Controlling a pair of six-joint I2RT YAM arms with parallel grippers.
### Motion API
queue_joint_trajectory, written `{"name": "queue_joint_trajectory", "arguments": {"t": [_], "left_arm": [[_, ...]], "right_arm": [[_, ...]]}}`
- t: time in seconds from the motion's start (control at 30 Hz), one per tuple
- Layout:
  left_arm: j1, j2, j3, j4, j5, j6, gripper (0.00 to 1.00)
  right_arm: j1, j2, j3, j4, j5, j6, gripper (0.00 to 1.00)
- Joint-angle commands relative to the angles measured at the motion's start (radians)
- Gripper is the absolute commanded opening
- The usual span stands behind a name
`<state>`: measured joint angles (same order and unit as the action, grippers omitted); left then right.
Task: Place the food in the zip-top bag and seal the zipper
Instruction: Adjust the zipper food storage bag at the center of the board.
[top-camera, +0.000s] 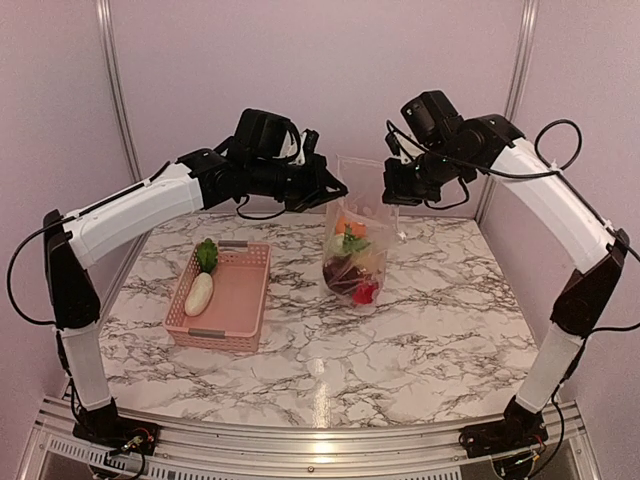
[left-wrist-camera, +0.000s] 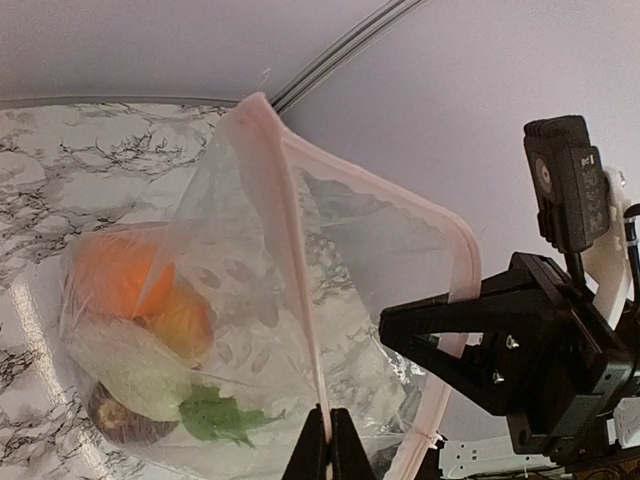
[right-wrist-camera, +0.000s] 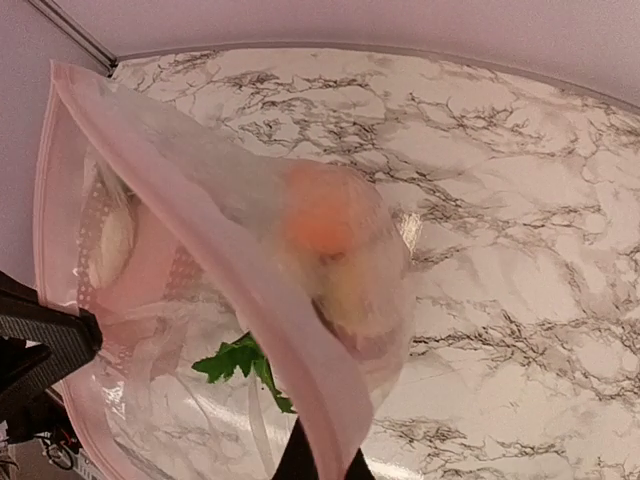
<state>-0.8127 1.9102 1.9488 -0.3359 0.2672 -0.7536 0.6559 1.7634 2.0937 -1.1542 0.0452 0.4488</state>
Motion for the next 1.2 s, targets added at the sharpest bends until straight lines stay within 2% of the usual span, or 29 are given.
{"name": "queue_joint_trajectory", "arguments": {"t": [0.0, 0.23, 0.37, 0.4, 0.5, 0.57, 0.6, 0.63, 0.77, 0.9, 1.03, 1.17], "left_arm": [[-0.006, 0.059, 0.012, 0.022, 0.043, -0.019, 0.0], [-0.006, 0.143, 0.144, 0.086, 0.047, -0.01, 0.0], [-0.004, 0.148, 0.17, 0.092, 0.09, 0.025, 0.0], [-0.005, 0.135, 0.153, 0.083, 0.089, 0.047, 0.04], [0.006, 0.079, 0.057, 0.045, 0.054, 0.105, 0.37], [0.019, 0.039, -0.032, 0.024, 0.03, 0.128, 0.66], [0.027, 0.018, -0.065, 0.011, 0.025, 0.142, 0.9], [0.033, -0.004, -0.092, -0.005, 0.009, 0.167, 0.98], [0.041, -0.1, -0.166, -0.117, -0.095, 0.264, 0.99], [0.044, -0.236, -0.272, -0.137, -0.234, 0.352, 0.99], [0.062, -0.422, -0.454, -0.072, -0.487, 0.367, 0.99], [0.122, -0.545, -0.625, -0.009, -0.575, 0.338, 0.99]], "right_arm": [[-0.047, -0.073, -0.146, 0.067, 0.017, 0.026, 0.0], [-0.065, -0.118, -0.087, 0.103, 0.133, 0.011, 0.0], [-0.064, -0.142, -0.103, 0.176, 0.107, 0.001, 0.0], [-0.063, -0.148, -0.126, 0.197, 0.09, 0.0, 0.0], [-0.058, -0.142, -0.213, 0.263, 0.03, -0.004, 0.0], [-0.046, -0.135, -0.272, 0.306, -0.007, -0.006, 0.0], [-0.042, -0.128, -0.29, 0.325, -0.03, -0.006, 0.0], [-0.036, -0.12, -0.305, 0.339, -0.058, -0.003, 0.0], [0.005, -0.073, -0.299, 0.363, -0.107, 0.0, 0.0], [0.04, -0.035, -0.281, 0.378, -0.15, -0.01, 0.0], [0.062, -0.013, -0.272, 0.385, -0.177, -0.017, 0.0], [0.072, 0.006, -0.268, 0.395, -0.208, -0.022, 0.0]]}}
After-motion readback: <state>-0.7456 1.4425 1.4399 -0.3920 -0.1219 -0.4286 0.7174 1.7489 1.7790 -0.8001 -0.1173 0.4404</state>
